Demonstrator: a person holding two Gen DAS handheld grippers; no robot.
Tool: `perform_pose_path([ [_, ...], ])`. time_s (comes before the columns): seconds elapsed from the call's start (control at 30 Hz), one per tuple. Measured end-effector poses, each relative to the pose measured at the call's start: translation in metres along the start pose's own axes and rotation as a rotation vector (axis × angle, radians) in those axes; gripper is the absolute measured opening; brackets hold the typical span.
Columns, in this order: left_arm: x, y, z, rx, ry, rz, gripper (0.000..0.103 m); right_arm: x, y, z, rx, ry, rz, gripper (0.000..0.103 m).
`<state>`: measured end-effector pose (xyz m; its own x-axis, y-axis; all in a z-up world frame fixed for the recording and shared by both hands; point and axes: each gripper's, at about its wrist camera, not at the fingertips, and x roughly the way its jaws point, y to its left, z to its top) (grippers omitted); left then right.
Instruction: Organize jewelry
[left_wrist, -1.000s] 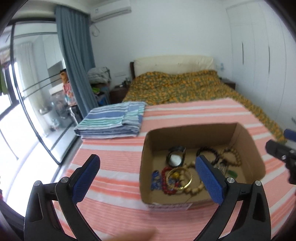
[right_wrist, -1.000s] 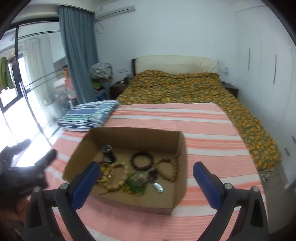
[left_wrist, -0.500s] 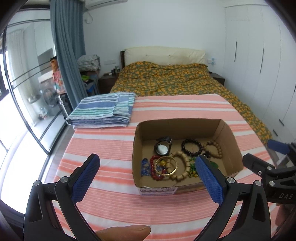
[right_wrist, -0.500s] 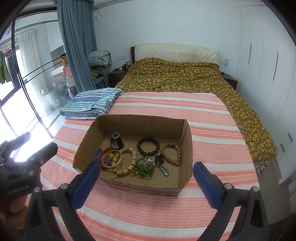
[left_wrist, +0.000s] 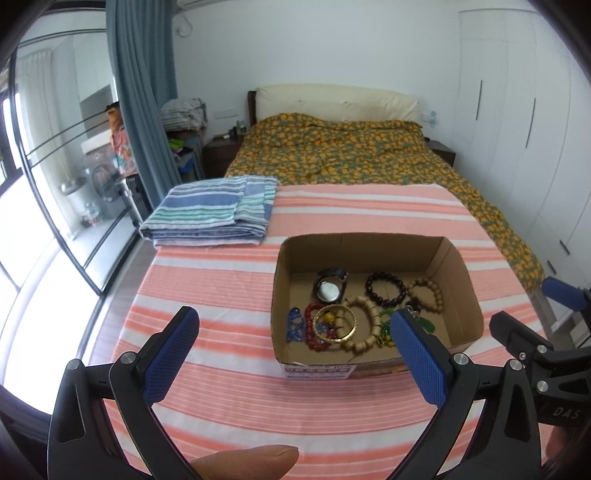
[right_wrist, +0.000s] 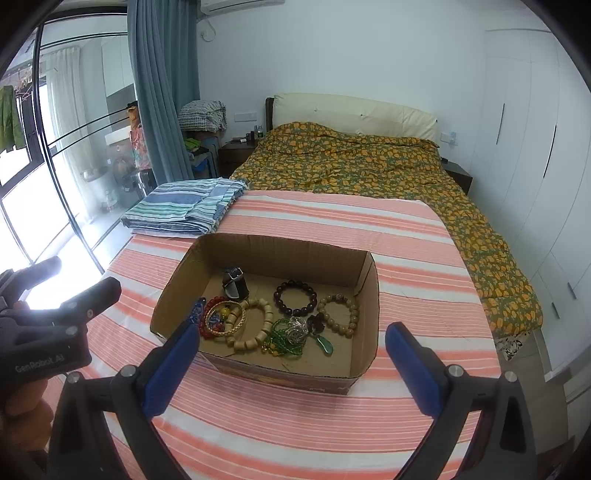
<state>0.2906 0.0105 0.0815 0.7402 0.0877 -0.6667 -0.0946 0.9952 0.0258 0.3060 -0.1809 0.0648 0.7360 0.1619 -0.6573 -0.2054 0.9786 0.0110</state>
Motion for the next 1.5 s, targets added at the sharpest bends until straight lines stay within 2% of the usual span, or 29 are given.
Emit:
perform_pose_path([
  [0.3,0.0053,0.0007,-0.001,0.002,0.023,-0.004,0.103,0.0001,0.0018,-0.0001,-0.006,0.0,-0.011,0.102],
  [1.5,0.0097,0.0019,0.0022,-0.007,0.027,0.013,0.103,0.0024,-0.0011,-0.003,-0.012,0.021,-0.022,0.102],
])
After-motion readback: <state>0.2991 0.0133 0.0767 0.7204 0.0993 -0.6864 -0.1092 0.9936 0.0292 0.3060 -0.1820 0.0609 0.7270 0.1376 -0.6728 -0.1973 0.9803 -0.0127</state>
